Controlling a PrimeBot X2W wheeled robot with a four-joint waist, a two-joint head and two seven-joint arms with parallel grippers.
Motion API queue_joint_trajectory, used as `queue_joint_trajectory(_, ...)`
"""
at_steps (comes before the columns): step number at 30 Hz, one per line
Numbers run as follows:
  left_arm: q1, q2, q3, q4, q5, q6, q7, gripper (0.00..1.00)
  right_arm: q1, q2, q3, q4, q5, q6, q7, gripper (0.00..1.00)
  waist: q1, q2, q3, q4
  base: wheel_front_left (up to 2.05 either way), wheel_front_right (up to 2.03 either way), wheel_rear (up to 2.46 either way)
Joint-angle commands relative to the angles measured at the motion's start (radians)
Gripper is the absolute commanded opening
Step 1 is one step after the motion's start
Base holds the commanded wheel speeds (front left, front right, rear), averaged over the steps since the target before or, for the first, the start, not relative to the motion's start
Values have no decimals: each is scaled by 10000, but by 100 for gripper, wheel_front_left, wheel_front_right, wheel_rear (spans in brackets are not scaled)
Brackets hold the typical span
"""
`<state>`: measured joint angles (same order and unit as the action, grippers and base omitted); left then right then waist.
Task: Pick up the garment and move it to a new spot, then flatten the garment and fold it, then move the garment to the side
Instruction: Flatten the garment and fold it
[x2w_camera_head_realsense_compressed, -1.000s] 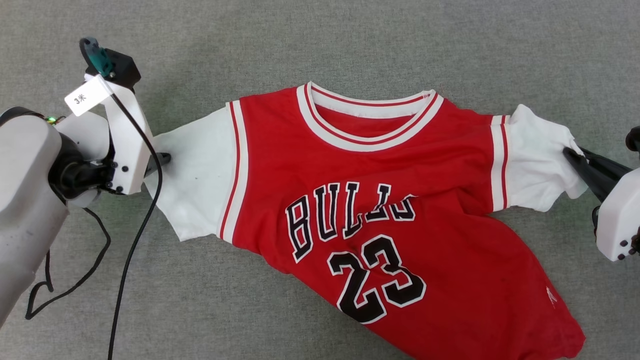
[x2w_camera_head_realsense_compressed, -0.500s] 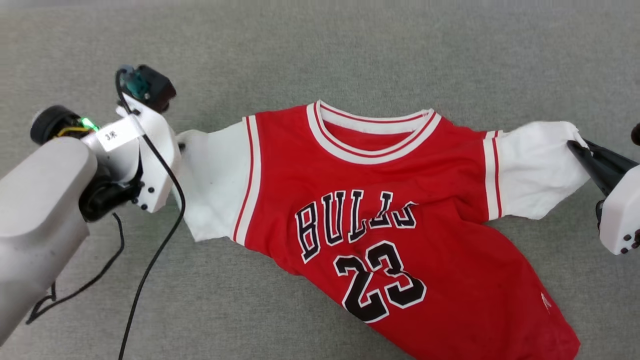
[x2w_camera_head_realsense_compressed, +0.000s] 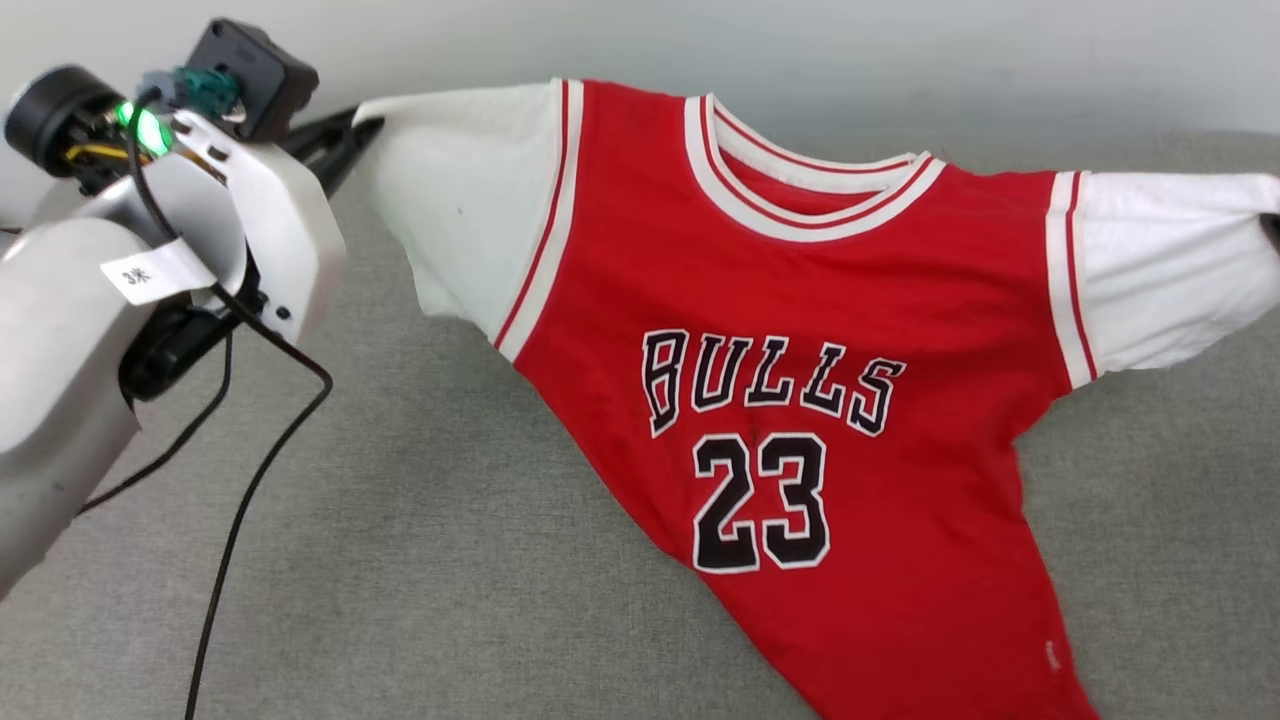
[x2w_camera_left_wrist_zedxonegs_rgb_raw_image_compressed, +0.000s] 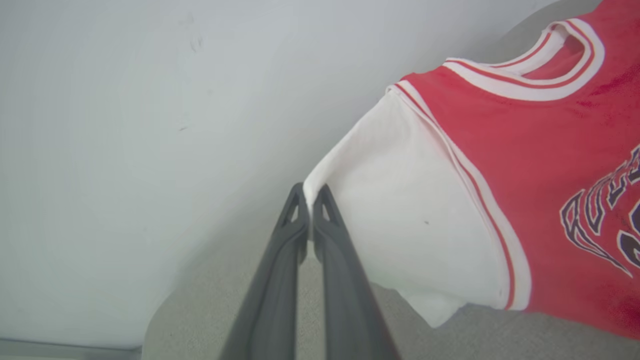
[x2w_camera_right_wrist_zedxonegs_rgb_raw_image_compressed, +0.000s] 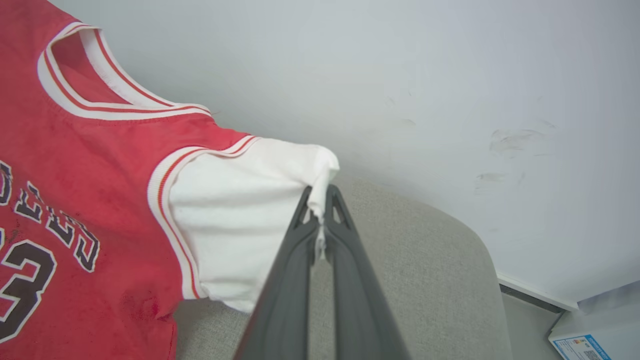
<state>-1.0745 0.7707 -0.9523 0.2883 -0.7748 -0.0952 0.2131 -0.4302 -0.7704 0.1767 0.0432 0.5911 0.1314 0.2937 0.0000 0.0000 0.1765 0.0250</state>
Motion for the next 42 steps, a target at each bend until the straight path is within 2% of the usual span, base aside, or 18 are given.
queue_joint_trajectory(1, -170, 46, 113, -143, 89, 105, -135, 0, -53, -65, -83, -104, 3, -15, -33, 0, 0, 0, -241, 106, 0, 0, 0)
queue_joint_trajectory(8, -778, 226, 544, -1067, 429, 615, -523, 0, -872, -98, -466, -606, -228, -15, -44, 0, 0, 0, -684, 65, 0, 0, 0)
queue_joint_trajectory(13, -1245, -41, 757, -1193, 549, 833, -674, 0, -1745, 33, -386, -705, -303, -15, -106, 0, 0, 0, -817, 46, 0, 0, 0)
queue_joint_trajectory(18, -1824, -427, 826, -1012, 589, 777, -638, 0, -2706, 226, -133, -580, -319, -15, -110, 0, 0, 0, -639, 16, 0, 0, 0)
queue_joint_trajectory(22, -2645, -691, 1036, -677, 708, 695, -686, 0, -3762, 272, 142, -330, -283, -15, -24, 0, 0, 0, -55, -10, 0, 0, 0)
queue_joint_trajectory(26, -3621, -1065, 1191, -58, 853, 578, -763, 0, -5223, 312, 592, 232, -456, -15, 7, 0, 0, 0, 704, -26, 0, 0, 0)
queue_joint_trajectory(30, -4732, -1473, 1570, 816, 957, 638, -1148, 0, -7015, 491, 1099, 1151, -775, -15, -149, 0, 0, 0, 1570, -71, 0, 0, 0)
queue_joint_trajectory(35, -6277, -2118, 2072, 2054, 910, 539, -1743, 0, -9421, 864, 1614, 2647, -1387, -15, -783, 0, 0, 0, 2531, -145, 0, 0, 0)
queue_joint_trajectory(42, -8250, -2662, 2419, 3533, 1174, 310, -2613, 0, -12377, 1539, 1988, 4561, -2256, -16, -2033, 0, 0, 0, 3430, -233, 0, 0, 0)
